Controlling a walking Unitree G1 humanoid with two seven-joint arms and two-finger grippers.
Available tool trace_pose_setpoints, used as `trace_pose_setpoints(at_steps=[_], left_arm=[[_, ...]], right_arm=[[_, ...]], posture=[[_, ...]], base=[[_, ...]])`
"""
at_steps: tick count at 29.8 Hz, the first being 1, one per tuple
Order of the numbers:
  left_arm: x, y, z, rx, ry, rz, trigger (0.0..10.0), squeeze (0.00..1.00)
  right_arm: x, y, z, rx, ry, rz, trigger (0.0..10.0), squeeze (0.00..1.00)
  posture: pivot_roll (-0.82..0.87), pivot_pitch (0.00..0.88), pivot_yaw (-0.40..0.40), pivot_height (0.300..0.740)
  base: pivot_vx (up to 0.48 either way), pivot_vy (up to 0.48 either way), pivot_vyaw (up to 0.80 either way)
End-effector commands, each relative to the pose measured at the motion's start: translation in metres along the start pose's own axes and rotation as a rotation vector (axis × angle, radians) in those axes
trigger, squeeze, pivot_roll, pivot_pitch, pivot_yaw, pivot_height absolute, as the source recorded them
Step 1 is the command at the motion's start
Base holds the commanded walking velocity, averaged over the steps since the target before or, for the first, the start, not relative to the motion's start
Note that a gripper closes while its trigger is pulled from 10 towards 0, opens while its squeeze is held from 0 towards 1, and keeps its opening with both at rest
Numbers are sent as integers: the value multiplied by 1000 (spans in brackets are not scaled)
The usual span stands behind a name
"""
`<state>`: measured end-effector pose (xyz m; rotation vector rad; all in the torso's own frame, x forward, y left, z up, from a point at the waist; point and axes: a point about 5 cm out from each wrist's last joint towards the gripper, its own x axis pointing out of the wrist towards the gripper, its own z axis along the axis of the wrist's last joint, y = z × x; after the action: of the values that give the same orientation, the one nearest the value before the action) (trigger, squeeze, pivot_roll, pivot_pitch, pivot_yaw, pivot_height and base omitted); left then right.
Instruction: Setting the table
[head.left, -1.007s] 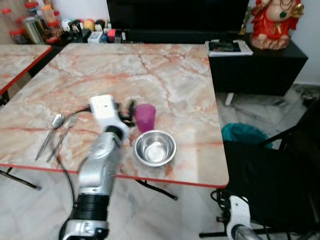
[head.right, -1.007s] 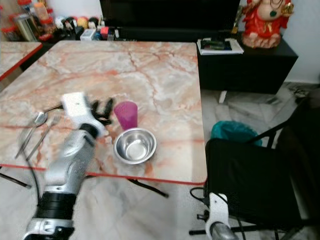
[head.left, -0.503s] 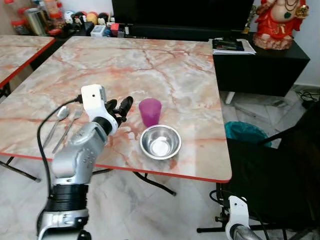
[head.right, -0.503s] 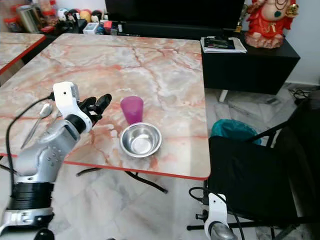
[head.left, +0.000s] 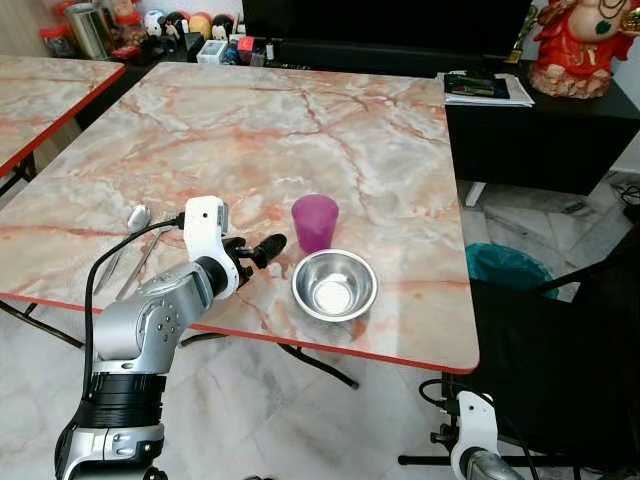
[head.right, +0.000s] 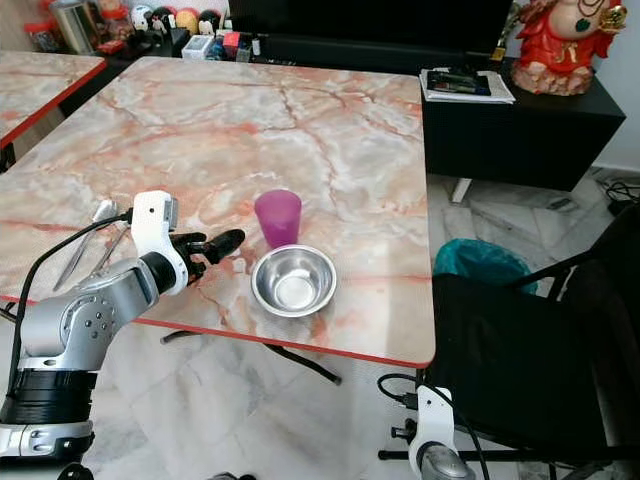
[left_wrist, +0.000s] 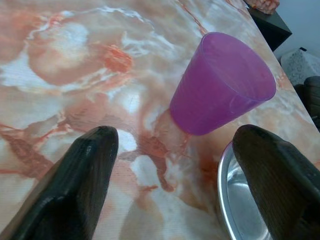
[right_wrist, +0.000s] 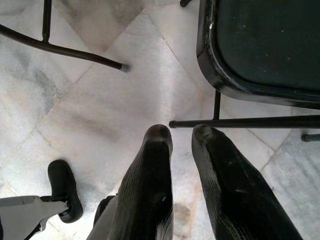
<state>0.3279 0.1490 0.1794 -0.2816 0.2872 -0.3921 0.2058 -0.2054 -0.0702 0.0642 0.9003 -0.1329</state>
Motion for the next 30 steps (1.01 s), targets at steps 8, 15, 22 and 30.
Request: trace_pose_setpoints(at_steps=[8, 15, 22, 30], left_arm=[[20, -17, -16, -98, 66, -58, 10000, 0], [28, -27, -23, -96, 96, -81, 10000, 0], [31, -26, -28, -84, 120, -55, 10000, 0], [38, -31, -32, -91, 141, -57, 10000, 0]], right_arm=[[0, 0, -4, 1, 17, 0, 10000, 0], [0, 0, -4, 5, 16, -1, 10000, 0], [0, 1, -3, 8, 15, -2, 10000, 0], [0, 1, -3, 10, 14, -2, 10000, 0]], posture=[[15, 99, -8, 736], [13, 104, -6, 736], [13, 108, -5, 736], [10, 108, -3, 736]], base=[[0, 0, 0], [0, 0, 0], [0, 0, 0], [0, 0, 0]])
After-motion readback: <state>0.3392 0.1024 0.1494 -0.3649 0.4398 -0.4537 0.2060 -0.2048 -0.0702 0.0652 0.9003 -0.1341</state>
